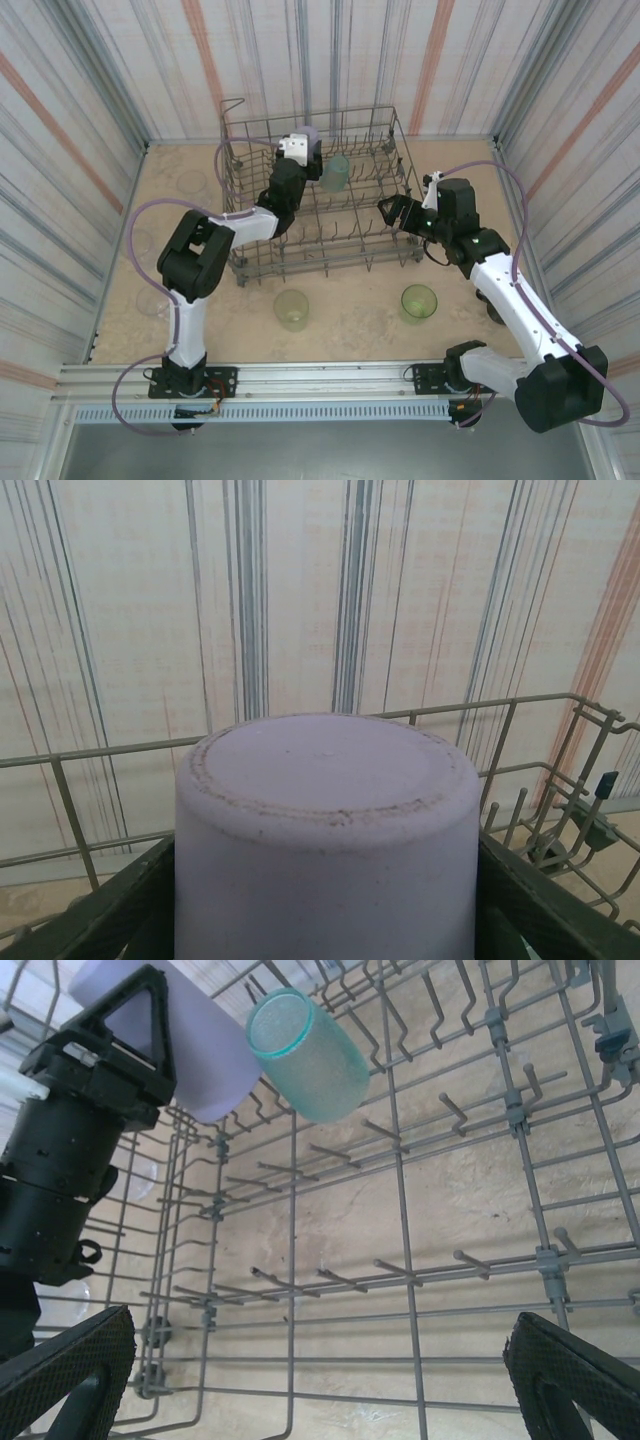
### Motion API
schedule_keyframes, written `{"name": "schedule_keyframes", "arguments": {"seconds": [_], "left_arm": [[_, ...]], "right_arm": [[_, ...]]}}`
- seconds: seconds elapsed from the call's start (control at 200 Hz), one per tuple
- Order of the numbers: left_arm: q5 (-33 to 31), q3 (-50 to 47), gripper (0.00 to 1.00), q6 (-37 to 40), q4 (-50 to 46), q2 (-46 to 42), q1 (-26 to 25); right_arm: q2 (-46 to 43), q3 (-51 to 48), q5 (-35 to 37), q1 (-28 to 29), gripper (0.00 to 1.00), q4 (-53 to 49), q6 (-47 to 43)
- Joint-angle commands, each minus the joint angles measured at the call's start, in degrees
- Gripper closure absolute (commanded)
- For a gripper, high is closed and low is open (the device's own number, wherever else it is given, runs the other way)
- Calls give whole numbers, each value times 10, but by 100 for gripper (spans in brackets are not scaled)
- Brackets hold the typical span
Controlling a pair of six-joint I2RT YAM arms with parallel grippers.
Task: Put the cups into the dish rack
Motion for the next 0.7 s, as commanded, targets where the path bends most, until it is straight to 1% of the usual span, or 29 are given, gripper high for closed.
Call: {"name": "schedule_keyframes", "arguments": {"seconds": [0.0, 0.366, 0.696], "left_arm": [[-21, -13, 100, -7, 36, 23, 6], [-38, -20, 100, 5, 44, 69, 7], [-49, -38, 100, -15, 52, 85, 7]], "right_arm": [[6, 5, -9, -2, 1, 4, -15], [9, 0, -9, -4, 1, 7, -14], [13, -1, -9, -4, 1, 11, -10]]}}
